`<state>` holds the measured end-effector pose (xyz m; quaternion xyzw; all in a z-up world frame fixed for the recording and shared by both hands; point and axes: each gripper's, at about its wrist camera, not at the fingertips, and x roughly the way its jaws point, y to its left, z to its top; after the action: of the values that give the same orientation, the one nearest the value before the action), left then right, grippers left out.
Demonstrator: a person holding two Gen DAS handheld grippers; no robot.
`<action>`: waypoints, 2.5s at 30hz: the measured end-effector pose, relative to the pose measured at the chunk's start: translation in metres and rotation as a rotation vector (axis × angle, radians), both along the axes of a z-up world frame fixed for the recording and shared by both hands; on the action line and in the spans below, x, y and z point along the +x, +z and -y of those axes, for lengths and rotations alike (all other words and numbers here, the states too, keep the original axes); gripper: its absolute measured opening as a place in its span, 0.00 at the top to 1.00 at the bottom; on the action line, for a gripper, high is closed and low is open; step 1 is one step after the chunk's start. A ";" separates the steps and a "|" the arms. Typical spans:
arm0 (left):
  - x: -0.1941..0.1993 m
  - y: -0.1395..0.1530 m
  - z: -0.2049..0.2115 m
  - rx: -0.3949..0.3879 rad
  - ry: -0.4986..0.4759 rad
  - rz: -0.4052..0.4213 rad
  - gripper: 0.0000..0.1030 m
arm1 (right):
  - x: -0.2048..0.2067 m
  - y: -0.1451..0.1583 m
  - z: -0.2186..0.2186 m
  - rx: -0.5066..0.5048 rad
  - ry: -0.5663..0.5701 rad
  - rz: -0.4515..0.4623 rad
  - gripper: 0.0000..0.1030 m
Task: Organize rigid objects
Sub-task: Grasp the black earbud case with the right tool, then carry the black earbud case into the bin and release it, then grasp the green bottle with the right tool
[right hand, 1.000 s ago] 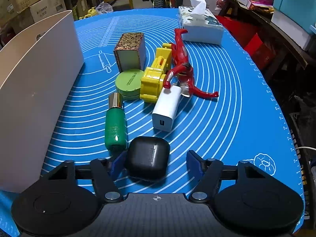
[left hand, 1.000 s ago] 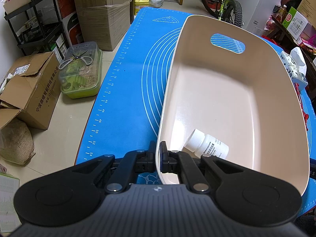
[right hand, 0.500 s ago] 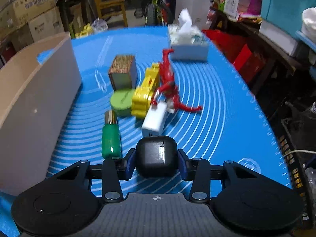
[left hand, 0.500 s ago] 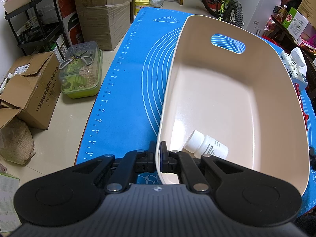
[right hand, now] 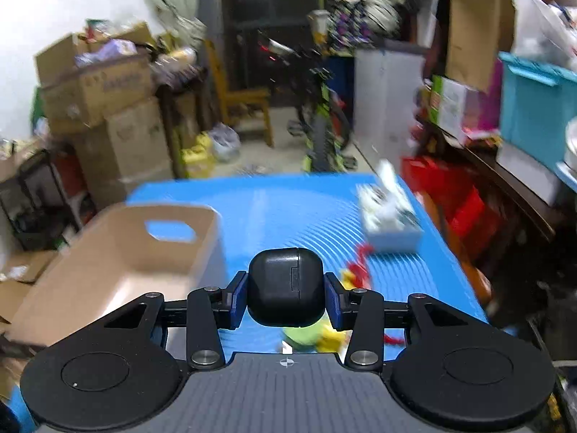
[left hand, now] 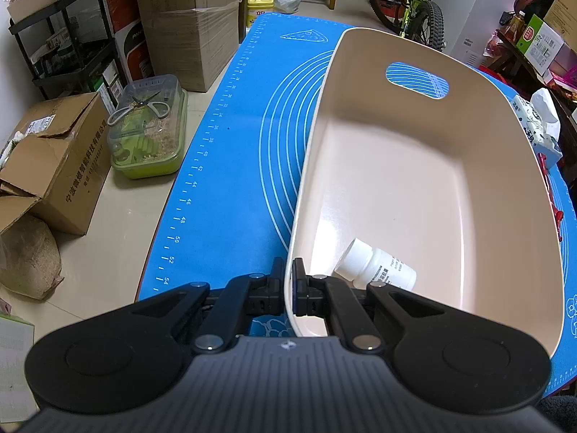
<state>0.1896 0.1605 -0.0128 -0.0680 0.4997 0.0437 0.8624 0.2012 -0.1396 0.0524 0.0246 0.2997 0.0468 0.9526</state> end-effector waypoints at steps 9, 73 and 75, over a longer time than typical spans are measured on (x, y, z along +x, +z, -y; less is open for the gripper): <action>0.000 0.000 0.000 0.001 0.000 0.000 0.95 | 0.030 0.015 -0.074 0.026 0.135 0.041 0.51; 0.001 -0.001 -0.001 0.004 0.002 -0.001 0.95 | 0.030 -0.087 0.005 -0.005 0.073 -0.264 0.41; 0.001 -0.001 -0.001 0.005 0.001 -0.001 0.95 | 0.031 -0.098 0.004 -0.001 0.069 -0.280 0.41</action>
<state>0.1908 0.1613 -0.0133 -0.0661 0.5001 0.0456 0.8622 0.2323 -0.1432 -0.0451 0.0202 0.4304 0.0757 0.8992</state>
